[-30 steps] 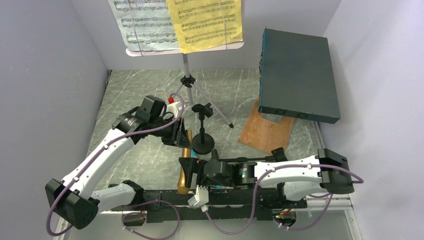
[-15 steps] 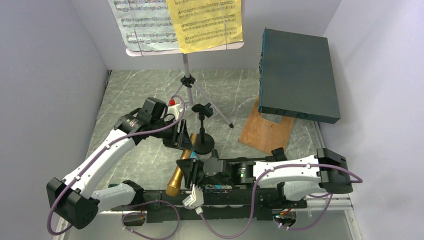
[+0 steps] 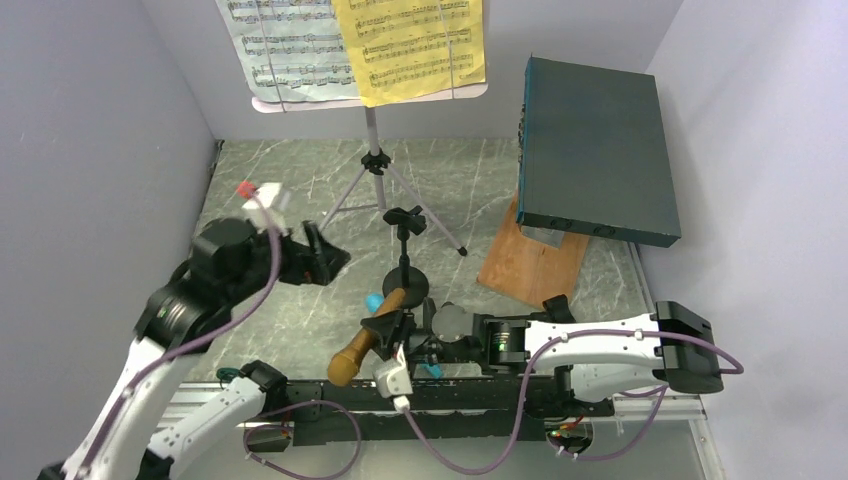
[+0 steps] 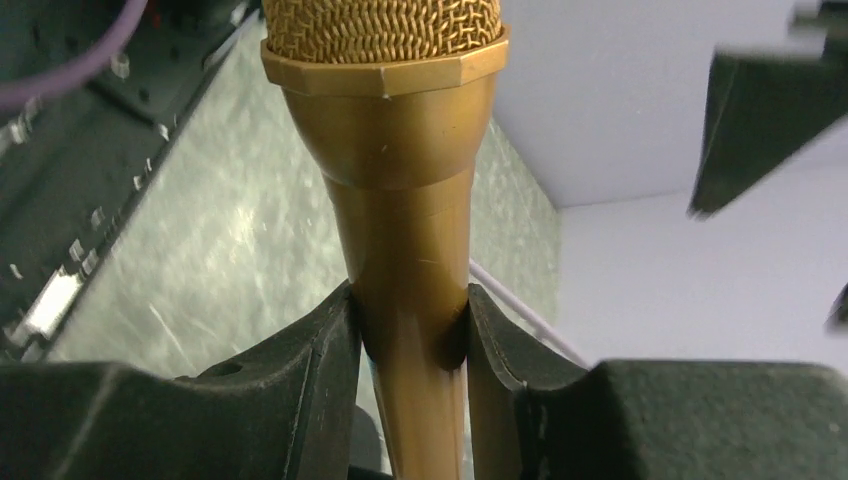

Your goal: Set up the instrument practice props

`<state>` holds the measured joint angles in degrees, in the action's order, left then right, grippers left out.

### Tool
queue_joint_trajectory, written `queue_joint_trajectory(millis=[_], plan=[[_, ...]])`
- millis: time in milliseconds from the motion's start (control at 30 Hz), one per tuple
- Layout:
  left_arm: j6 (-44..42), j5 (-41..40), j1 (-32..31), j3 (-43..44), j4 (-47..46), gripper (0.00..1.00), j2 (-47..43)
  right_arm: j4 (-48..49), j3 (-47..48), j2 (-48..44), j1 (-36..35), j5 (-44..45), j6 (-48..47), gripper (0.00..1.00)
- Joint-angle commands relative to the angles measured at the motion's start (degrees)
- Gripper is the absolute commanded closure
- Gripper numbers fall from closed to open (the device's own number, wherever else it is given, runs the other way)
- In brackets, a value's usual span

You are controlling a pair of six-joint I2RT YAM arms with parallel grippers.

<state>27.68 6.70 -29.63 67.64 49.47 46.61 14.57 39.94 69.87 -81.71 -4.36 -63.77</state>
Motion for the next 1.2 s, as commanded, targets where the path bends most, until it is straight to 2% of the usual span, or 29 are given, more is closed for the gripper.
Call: queue_joint_trajectory(millis=[0,100,200,267,433,533,667,767,933,1067,1100,1167], plan=[[0.30,-6.36,0.08,-3.96,-12.55,0.01,-10.59,8.60,5.09,-1.83,2.06,-4.63,25.76,1.00],[-1.11,-2.22,0.01,-6.57,-19.16,0.01,-15.63,5.37,10.71,-1.30,3.47,-1.78,44.87,1.00],[-2.19,5.22,0.02,-6.68,-23.84,0.01,-17.50,-1.73,17.71,-0.77,4.59,0.31,56.25,1.00],[-3.26,11.86,0.05,-6.03,-25.72,0.01,-17.31,-4.10,19.90,-1.10,7.29,-3.69,62.66,1.00],[-2.34,27.14,0.03,-6.24,-30.20,0.01,-14.13,-0.65,19.58,-2.43,15.16,-16.21,77.35,1.00],[-0.96,30.75,0.02,-6.71,-32.48,0.00,-13.67,-0.94,20.83,-0.93,16.78,-19.57,80.47,1.00],[-1.19,29.97,0.01,-6.54,-32.76,0.00,-13.95,-0.58,21.24,-0.53,17.45,-20.77,82.81,1.00],[-1.30,29.42,0.01,-6.04,-30.57,0.01,-11.02,2.30,20.69,-0.88,17.46,-21.03,84.19,1.00],[1.22,31.53,0.01,-8.45,-34.24,0.28,-8.93,3.23,20.61,-0.97,17.46,-20.63,84.14,1.00],[3.26,29.21,0.01,-10.52,-37.36,0.49,-9.38,3.50,20.52,-0.64,17.49,-19.51,84.32,1.00],[3.19,29.46,0.01,-10.25,-37.10,0.51,-8.99,3.23,20.49,-0.66,17.47,-19.32,84.26,1.00],[2.52,31.43,0.02,-9.90,-37.12,0.47,-7.96,4.18,19.21,-1.33,17.46,-18.73,84.05,1.00]])
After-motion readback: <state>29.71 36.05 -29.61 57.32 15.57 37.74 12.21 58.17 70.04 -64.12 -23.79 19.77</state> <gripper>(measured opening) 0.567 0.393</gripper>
